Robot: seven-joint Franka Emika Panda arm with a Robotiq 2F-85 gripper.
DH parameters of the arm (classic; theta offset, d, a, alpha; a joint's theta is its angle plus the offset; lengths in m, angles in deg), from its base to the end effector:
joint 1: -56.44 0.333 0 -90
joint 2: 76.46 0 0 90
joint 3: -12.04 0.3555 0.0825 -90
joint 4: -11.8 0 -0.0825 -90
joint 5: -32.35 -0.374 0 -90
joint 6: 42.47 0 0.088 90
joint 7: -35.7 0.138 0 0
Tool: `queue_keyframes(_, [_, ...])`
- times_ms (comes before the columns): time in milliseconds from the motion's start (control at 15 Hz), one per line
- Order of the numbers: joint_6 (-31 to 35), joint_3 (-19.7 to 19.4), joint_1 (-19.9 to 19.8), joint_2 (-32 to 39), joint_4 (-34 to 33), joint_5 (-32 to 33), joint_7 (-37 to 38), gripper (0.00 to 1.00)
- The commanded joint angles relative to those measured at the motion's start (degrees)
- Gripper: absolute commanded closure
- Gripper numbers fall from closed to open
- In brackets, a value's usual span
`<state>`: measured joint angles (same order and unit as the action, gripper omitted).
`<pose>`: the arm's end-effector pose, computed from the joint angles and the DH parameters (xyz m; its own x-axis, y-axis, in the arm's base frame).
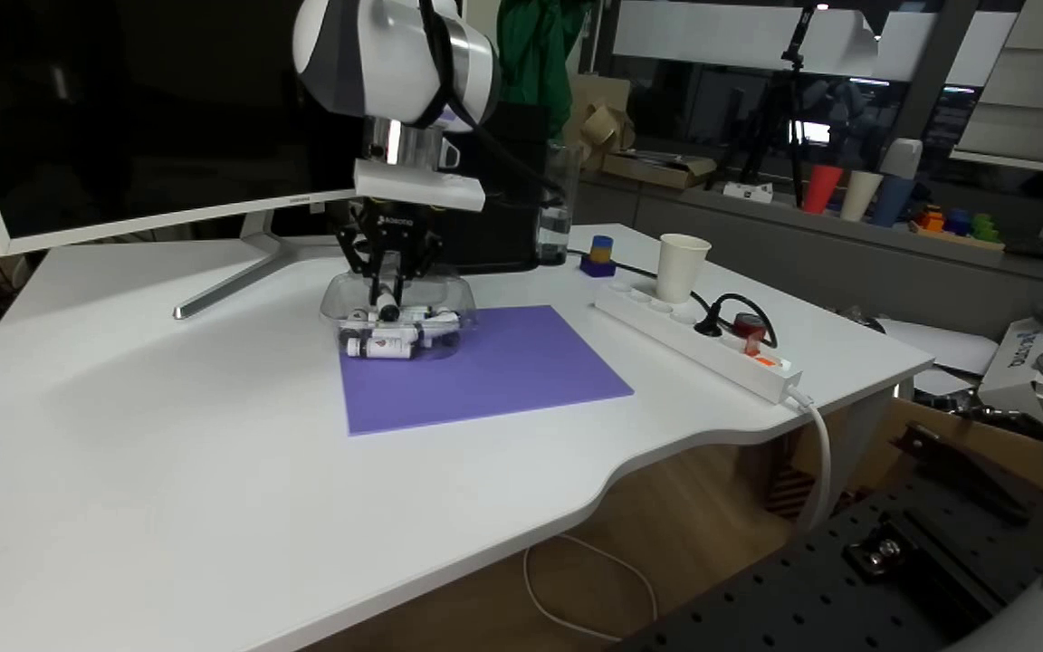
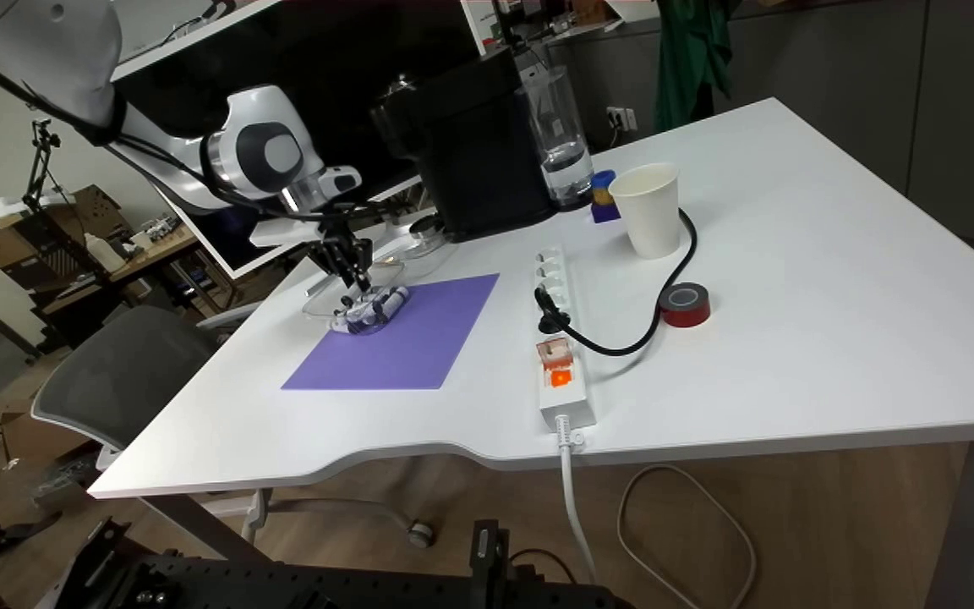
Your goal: Remove one bottle from the clear container
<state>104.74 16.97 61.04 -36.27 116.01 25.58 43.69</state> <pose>0.6637 0.1073 0.1632 0.9953 -0.0940 0.0242 -0.0902 -0.9876 -0.1284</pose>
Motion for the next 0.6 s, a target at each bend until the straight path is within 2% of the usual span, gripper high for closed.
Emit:
queue_keyframes(0, [-3.66, -1.54, 1.0, -6.65, 3.68, 0.58, 1.59, 0.93])
queue_keyframes(267, [-6.28, -4.95, 1.97, -14.91, 10.08, 2.79, 4.48, 0.93])
queue_keyframes(533, [-5.38, -9.3, 1.31, -19.78, 17.12, 7.06, 8.34, 0.93])
